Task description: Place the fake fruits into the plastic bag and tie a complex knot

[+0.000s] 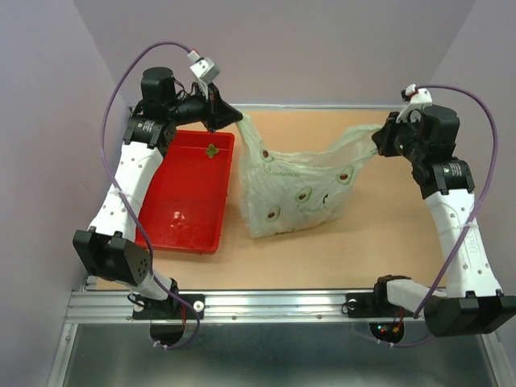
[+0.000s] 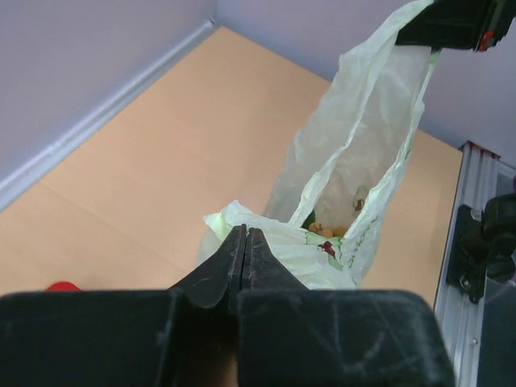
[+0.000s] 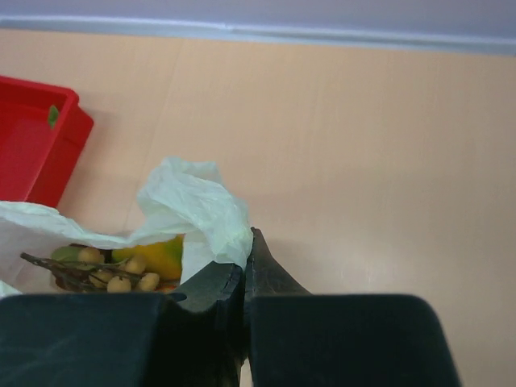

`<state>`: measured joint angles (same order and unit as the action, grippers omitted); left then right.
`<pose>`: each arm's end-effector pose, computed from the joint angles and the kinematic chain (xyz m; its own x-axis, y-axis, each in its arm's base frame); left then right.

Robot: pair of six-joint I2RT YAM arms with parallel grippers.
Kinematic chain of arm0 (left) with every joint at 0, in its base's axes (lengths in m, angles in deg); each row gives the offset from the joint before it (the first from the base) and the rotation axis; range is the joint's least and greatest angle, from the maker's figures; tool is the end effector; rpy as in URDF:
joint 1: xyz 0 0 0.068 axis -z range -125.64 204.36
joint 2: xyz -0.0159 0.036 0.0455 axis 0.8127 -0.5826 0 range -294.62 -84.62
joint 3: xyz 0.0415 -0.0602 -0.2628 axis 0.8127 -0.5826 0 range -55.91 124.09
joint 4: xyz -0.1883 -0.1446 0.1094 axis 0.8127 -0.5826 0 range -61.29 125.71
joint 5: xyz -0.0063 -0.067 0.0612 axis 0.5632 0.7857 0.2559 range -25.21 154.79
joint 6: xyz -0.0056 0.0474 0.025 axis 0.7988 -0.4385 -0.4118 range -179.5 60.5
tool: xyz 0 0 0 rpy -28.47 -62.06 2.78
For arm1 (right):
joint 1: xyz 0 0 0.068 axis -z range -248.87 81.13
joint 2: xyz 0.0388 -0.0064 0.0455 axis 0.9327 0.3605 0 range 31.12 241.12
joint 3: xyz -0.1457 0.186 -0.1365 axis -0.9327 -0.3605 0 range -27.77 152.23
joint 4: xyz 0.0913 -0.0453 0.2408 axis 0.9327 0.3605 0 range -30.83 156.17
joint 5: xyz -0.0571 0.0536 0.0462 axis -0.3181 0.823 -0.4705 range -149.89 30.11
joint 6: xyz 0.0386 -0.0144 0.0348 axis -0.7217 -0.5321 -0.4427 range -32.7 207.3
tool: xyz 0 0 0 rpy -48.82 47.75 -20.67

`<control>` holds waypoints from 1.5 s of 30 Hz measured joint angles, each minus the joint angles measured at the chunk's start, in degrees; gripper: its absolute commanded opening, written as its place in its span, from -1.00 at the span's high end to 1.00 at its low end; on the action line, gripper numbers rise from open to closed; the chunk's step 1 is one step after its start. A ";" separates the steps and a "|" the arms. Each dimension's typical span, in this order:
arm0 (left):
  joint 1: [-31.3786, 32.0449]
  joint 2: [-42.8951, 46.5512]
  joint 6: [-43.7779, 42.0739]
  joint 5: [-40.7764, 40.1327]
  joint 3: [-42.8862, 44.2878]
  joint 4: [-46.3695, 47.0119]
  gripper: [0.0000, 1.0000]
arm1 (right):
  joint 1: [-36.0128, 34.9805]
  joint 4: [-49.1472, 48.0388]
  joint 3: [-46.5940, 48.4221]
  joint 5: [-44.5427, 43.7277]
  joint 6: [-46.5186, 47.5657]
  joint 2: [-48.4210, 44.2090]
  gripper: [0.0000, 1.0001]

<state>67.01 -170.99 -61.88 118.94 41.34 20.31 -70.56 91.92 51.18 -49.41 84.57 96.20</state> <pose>0.3128 -0.0998 0.4747 -0.0387 0.0337 -0.9987 0.9191 0.3934 -0.0224 0.2350 0.0134 0.4348 -0.3324 0.0370 -0.9424 -0.1854 0.9772 0.1038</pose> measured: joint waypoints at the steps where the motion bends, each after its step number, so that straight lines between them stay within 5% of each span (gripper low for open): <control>1: -0.17 0.11 -0.81 0.31 -2.14 -0.35 0.66 | 0.00 0.26 -0.92 0.42 -0.15 0.00 0.99; 5: -0.79 1.05 -2.86 1.14 -6.56 -2.12 -0.33 | 0.02 1.16 -1.97 4.59 -0.79 -0.20 0.99; 6: -0.79 1.16 -3.17 1.33 -6.34 -2.14 -0.40 | 0.00 1.11 -1.97 5.66 -0.94 -0.52 0.99; 13: 1.66 0.98 -4.11 0.07 7.61 -2.69 -0.63 | 0.00 0.61 -1.73 12.46 -2.10 -2.64 0.99; 22: 21.07 -5.55 -9.20 -6.34 20.55 -0.98 -0.65 | 0.00 -0.17 -0.68 18.40 -2.27 -3.19 0.99; 24: 22.47 -8.90 -9.05 -6.45 21.86 -0.44 -0.60 | 0.00 -0.22 -0.68 19.96 -2.03 -3.30 0.86; 25: 23.43 -11.47 -8.96 -6.47 22.93 -0.09 -0.59 | 0.00 -0.20 -0.68 20.96 -1.97 -3.32 0.51; 28: 25.18 -18.03 -8.20 -6.40 24.90 0.63 -0.57 | 0.00 -0.20 -0.68 23.30 -1.20 -3.58 -0.15; 30: 26.05 -21.33 -6.71 -5.99 25.05 1.07 -0.58 | 0.00 -0.17 -0.68 23.82 -0.26 -4.31 -0.38; 37: 27.85 -22.95 -4.35 -5.03 25.18 4.85 -0.69 | 0.00 1.11 0.22 20.20 2.99 -9.11 -0.93; 40: 28.59 -22.97 -3.61 -5.09 25.79 6.40 -0.73 | 0.00 1.66 1.33 17.46 3.91 -10.29 -1.00; 42: 29.20 -23.28 -2.54 -5.51 26.67 6.93 -0.97 | 0.00 2.32 1.36 15.32 4.46 -11.26 -1.00; 45: 30.36 -24.59 -0.74 -6.69 29.38 8.24 -0.97 | 0.00 5.11 1.36 11.28 5.92 -12.98 -1.00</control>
<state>97.37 -195.58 -62.62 112.25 70.72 28.55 -70.56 97.04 52.54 -38.13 90.50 83.22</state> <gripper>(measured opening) 0.983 0.997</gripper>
